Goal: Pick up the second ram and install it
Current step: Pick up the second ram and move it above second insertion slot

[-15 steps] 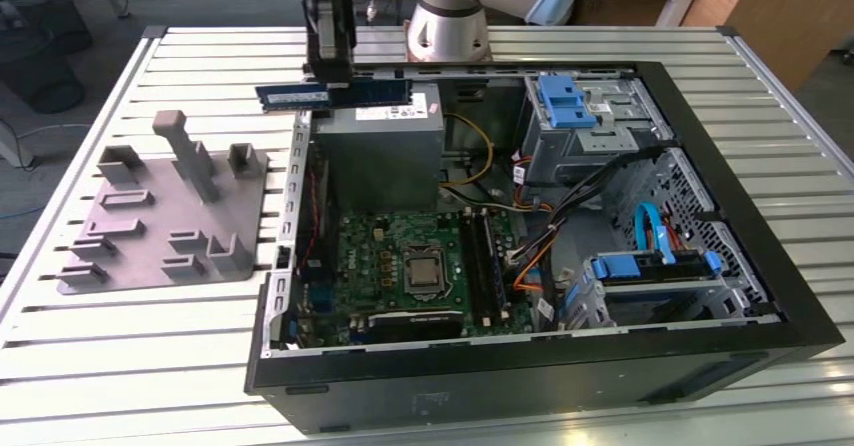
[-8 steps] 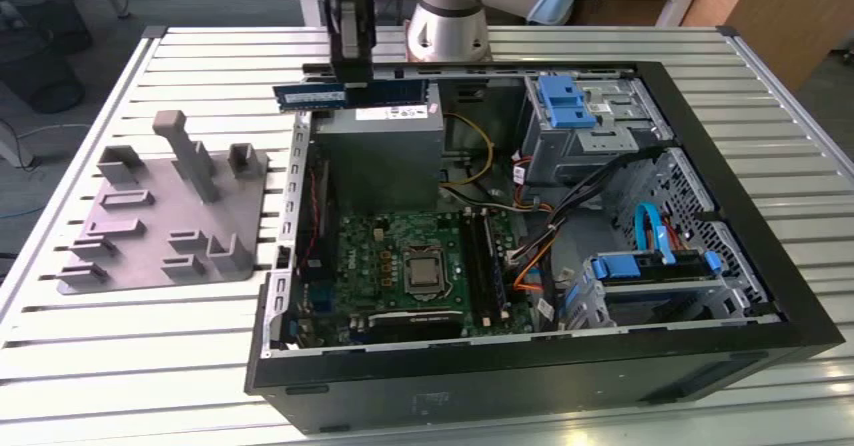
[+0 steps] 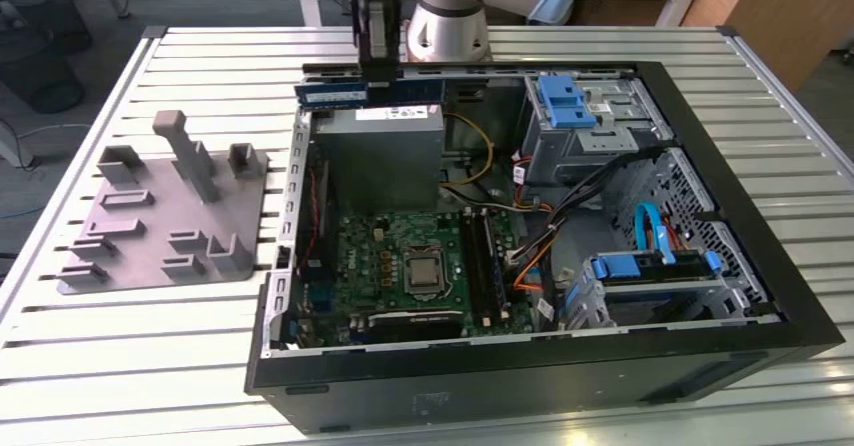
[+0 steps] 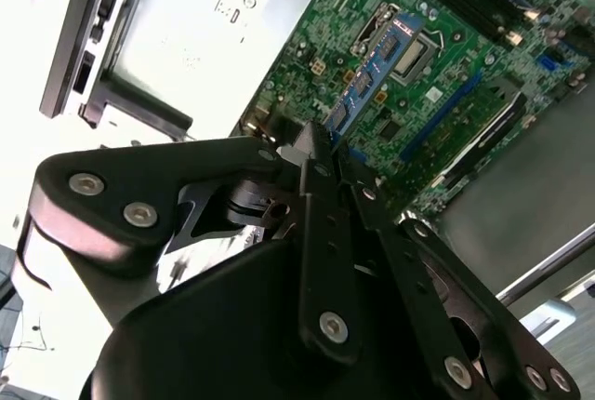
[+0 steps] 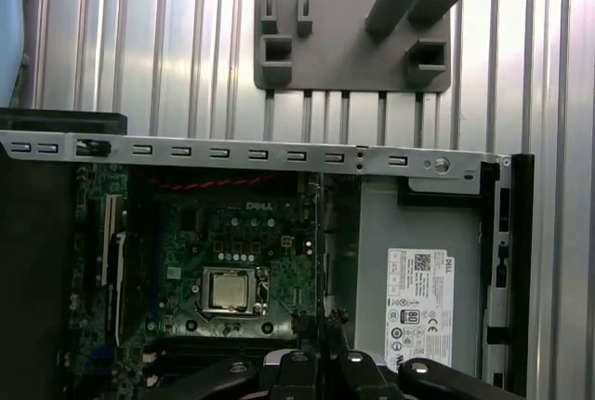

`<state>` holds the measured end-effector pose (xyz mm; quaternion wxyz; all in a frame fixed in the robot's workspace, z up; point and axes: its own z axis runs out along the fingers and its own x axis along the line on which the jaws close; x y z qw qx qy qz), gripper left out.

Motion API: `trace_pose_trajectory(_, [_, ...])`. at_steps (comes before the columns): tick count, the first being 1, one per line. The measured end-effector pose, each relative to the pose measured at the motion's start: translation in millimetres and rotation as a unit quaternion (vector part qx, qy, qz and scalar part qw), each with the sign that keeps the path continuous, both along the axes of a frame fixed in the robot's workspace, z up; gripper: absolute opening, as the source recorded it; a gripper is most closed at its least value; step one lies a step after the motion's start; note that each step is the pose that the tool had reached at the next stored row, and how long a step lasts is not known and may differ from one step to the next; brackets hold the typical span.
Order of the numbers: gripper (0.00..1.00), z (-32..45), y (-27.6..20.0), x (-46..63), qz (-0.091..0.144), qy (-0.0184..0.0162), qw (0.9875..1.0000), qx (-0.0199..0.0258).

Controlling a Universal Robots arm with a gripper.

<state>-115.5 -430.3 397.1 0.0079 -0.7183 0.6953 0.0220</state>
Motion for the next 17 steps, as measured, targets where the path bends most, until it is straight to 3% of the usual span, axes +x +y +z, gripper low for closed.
trace_pose_trajectory(17, [0.14, -0.2, 0.2, 34.4, 0.000, 0.0000, 1.0000, 0.0000])
